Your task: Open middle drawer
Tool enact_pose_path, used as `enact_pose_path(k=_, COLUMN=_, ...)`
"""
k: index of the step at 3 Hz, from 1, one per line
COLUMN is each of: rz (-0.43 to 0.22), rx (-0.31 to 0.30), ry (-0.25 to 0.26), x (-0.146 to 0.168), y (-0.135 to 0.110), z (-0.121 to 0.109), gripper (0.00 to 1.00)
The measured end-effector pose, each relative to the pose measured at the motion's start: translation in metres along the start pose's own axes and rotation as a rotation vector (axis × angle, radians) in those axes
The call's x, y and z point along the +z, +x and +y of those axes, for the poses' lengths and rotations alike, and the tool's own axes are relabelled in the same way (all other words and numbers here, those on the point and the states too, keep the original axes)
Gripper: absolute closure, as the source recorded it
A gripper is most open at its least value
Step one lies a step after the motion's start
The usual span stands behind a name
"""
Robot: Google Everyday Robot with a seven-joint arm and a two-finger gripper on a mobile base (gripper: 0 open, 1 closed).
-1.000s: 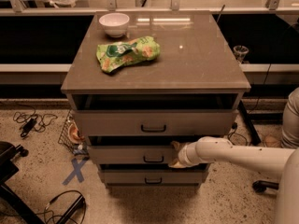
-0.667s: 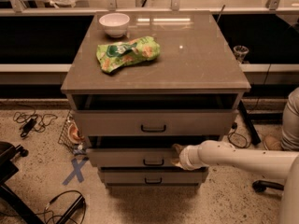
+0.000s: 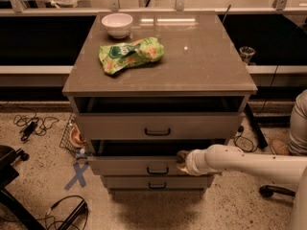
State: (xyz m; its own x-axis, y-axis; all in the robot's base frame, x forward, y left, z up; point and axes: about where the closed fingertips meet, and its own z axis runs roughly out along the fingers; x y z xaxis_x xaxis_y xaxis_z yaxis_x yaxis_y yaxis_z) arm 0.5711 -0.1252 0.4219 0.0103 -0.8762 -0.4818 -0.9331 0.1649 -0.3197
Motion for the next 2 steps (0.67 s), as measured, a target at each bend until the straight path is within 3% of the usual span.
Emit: enact_pose_path(k=2, rz=0.000, rx=0.000, ry=0.000, x=-0.0011, y=-0.0006, z=-0.0003, gripper=1.00)
